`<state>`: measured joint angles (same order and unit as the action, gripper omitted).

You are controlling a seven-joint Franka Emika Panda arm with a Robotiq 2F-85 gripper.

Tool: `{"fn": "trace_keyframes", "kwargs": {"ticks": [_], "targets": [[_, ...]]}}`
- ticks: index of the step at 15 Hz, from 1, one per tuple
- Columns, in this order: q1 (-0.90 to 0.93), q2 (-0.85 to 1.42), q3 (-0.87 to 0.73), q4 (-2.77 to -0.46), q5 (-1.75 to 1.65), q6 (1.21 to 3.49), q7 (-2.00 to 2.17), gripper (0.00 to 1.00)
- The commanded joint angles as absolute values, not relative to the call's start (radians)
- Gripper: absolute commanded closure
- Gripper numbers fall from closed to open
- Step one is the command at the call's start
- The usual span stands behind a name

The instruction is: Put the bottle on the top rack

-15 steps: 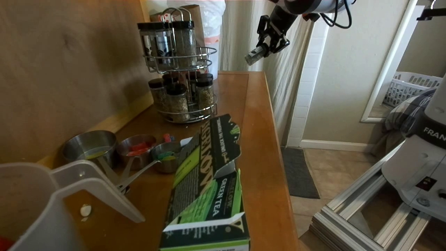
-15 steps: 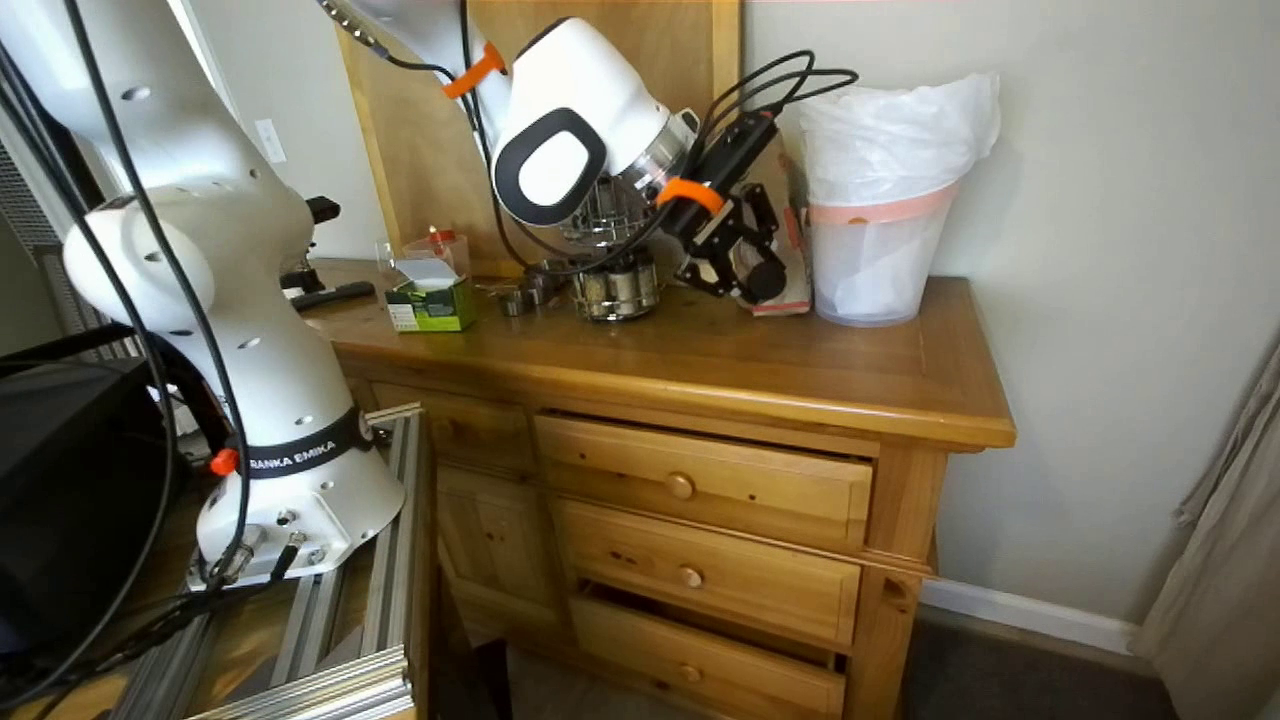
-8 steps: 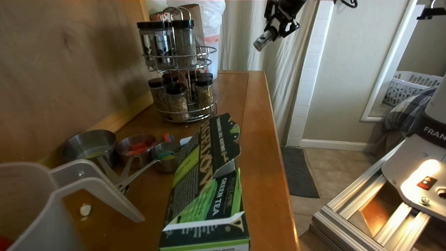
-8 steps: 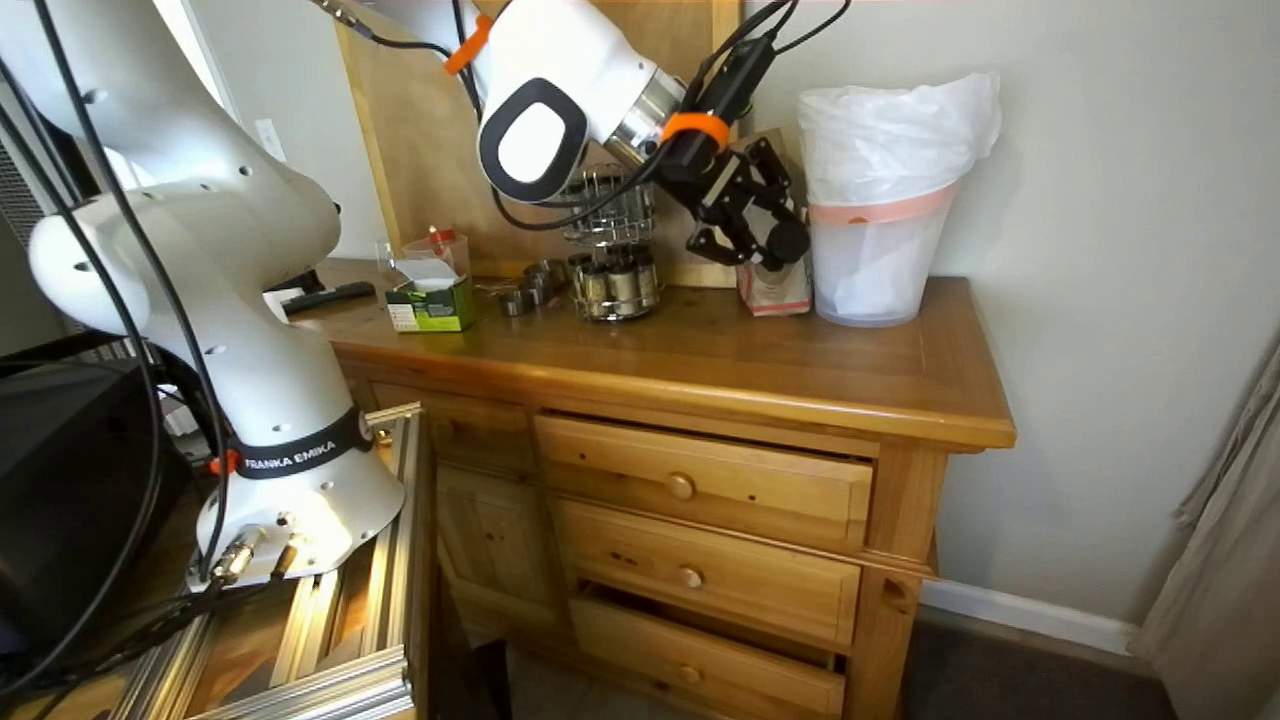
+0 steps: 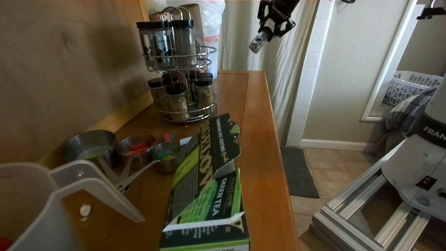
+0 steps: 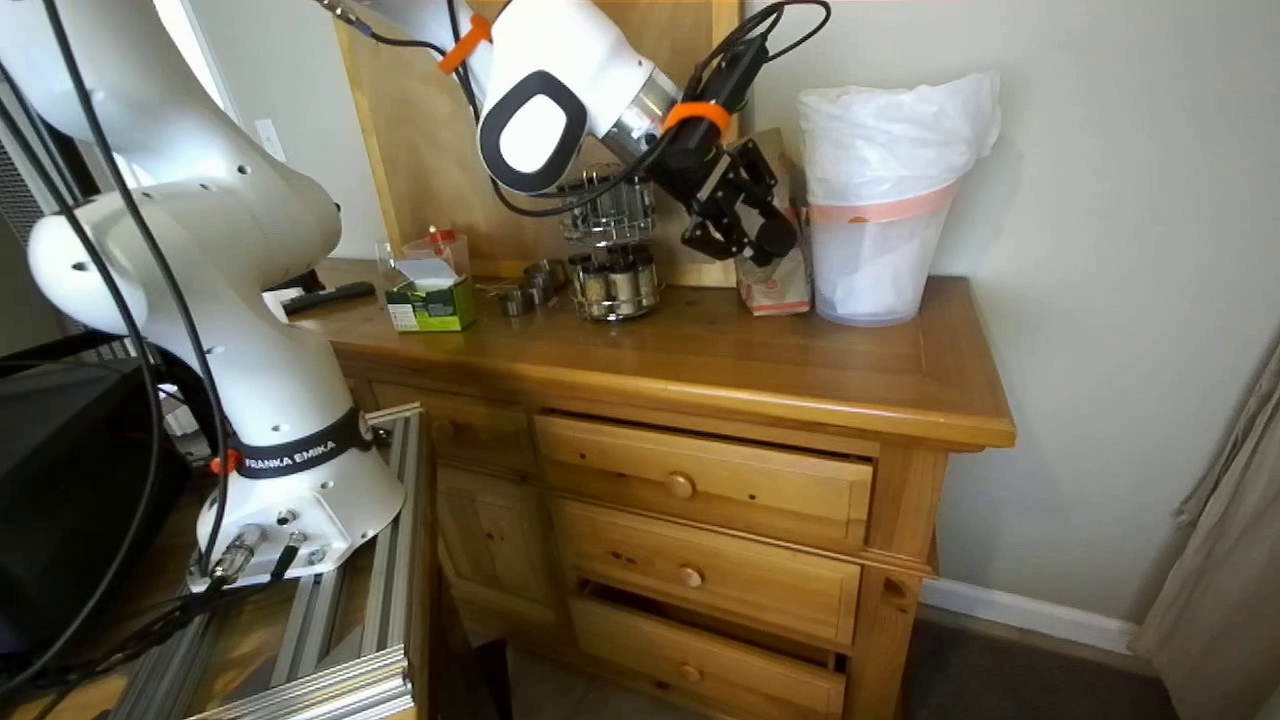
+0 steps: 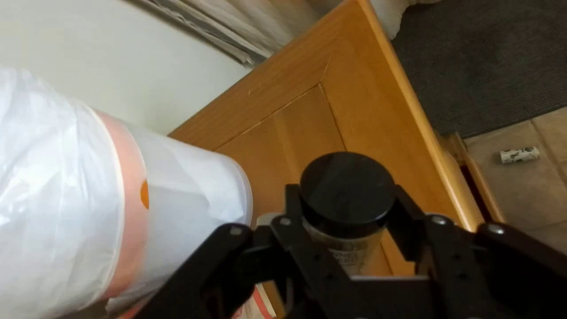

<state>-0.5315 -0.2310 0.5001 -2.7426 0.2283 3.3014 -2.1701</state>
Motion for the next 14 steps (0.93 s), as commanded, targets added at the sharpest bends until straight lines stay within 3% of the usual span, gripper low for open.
{"fn": "trace_keyframes", "kwargs": {"ticks": [1,5,9,12,13,14], "targets": [[-0.589,-0.428,0.635,-2.774,0.192,3.123,-2.203,0.75],[-0.587,-0.599,0.764,-2.744,0.136,2.923,-2.177,0.75],[-0.411,-0.707,0.658,-2.736,-0.251,2.824,-1.972,0.75],[-0.348,-0.776,0.591,-2.759,-0.449,2.91,-1.848,0.75],[-0.323,-0.688,0.573,-2.727,-0.473,2.85,-1.826,0.5],[-0.311,-0.711,0.56,-2.729,-0.504,2.859,-1.803,0.5]]}}
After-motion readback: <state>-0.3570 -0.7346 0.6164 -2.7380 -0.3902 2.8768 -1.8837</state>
